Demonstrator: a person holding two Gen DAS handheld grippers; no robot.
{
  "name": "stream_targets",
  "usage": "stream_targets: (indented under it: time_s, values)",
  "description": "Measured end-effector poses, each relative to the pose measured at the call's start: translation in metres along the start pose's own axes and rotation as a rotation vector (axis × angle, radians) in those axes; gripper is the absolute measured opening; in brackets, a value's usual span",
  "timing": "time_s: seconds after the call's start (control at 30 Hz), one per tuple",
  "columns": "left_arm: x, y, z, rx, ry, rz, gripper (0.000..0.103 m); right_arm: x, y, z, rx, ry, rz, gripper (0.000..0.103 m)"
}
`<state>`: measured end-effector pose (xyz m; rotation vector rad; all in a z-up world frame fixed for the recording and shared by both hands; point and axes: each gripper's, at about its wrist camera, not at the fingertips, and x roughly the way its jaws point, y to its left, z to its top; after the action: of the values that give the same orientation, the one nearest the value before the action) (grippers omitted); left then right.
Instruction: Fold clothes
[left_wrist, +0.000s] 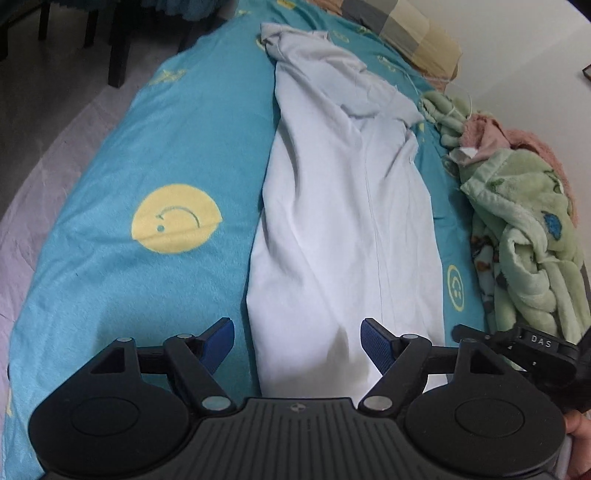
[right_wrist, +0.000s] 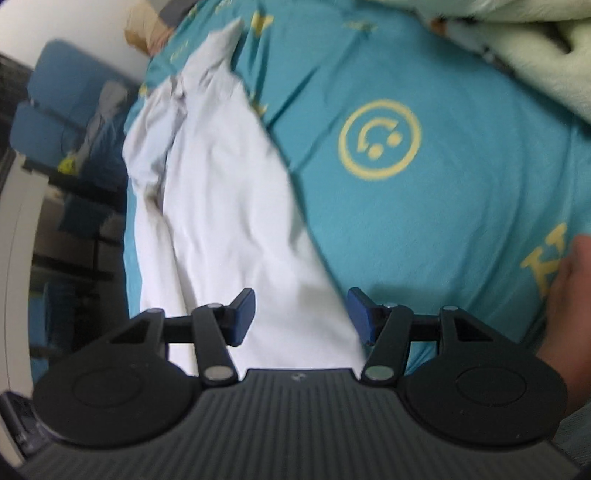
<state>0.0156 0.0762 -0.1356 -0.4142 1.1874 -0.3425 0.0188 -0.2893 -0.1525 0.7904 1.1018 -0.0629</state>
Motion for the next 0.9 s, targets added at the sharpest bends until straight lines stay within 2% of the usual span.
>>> stream_targets:
  time_s: [0.1, 0.2, 0.27, 0.47, 0.53, 0.6, 0.73, 0.77, 0.83, 0.9]
  values:
    - [0.011, -0.003, -0.002, 0.02, 0.059, -0.018, 0.077, 0.013, 0.0, -0.009, -0.007, 0.054, -0.012, 0.057]
    - [0.022, -0.007, -0.003, 0.041, 0.117, -0.024, 0.077, 0.016, -0.001, -0.013, -0.002, 0.071, -0.011, 0.057]
    - [0.028, -0.009, -0.004, 0.049, 0.155, -0.029, 0.074, 0.017, 0.0, -0.015, -0.005, 0.081, -0.006, 0.058]
    - [0.038, -0.013, -0.006, 0.073, 0.21, -0.053, 0.073, 0.018, 0.001, -0.025, -0.011, 0.135, 0.024, 0.058]
    - [0.04, -0.016, -0.007, 0.091, 0.23, -0.068, 0.066, 0.019, 0.004, -0.034, -0.022, 0.165, 0.037, 0.058]
    - [0.042, -0.02, -0.01, 0.116, 0.242, -0.054, 0.052, 0.02, 0.008, -0.043, -0.044, 0.185, 0.041, 0.058]
    - [0.044, -0.027, -0.014, 0.165, 0.289, -0.07, 0.046, 0.016, 0.018, -0.057, -0.113, 0.191, 0.028, 0.057]
    - [0.044, -0.03, -0.016, 0.181, 0.304, -0.079, 0.044, 0.015, 0.02, -0.059, -0.129, 0.192, 0.025, 0.055]
    - [0.044, -0.035, -0.02, 0.213, 0.322, -0.085, 0.035, 0.013, 0.023, -0.064, -0.155, 0.19, 0.011, 0.044]
    - [0.044, -0.039, -0.024, 0.235, 0.337, -0.091, 0.025, 0.012, 0.026, -0.066, -0.172, 0.189, -0.006, 0.017]
